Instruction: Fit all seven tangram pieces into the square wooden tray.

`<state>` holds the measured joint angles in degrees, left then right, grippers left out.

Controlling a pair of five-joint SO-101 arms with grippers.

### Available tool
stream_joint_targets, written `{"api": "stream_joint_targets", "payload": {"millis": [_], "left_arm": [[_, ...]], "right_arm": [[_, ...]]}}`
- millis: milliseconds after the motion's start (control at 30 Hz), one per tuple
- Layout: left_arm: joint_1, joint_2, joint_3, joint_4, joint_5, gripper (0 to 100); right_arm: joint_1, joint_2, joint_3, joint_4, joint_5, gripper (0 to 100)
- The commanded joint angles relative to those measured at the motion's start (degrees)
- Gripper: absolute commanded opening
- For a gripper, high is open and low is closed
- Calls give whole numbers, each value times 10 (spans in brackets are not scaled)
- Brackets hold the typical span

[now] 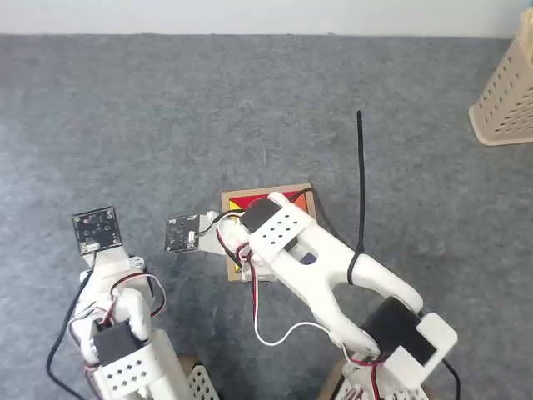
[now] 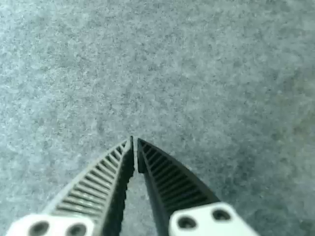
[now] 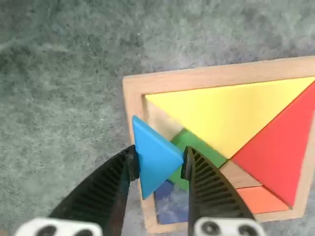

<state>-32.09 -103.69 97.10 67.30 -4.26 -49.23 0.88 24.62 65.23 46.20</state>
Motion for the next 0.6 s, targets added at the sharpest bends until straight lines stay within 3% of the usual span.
{"api": "stream_joint_targets", "payload": {"millis": [0, 300, 567], "left_arm": [[3, -4, -5, 4, 9, 13], [3, -4, -5, 4, 9, 13], [3, -4, -5, 4, 9, 13]], "right_arm": [[6, -6, -25, -29, -2, 95], [7, -6, -14, -44, -16, 185], [8, -6, -14, -29, -11, 180]]}}
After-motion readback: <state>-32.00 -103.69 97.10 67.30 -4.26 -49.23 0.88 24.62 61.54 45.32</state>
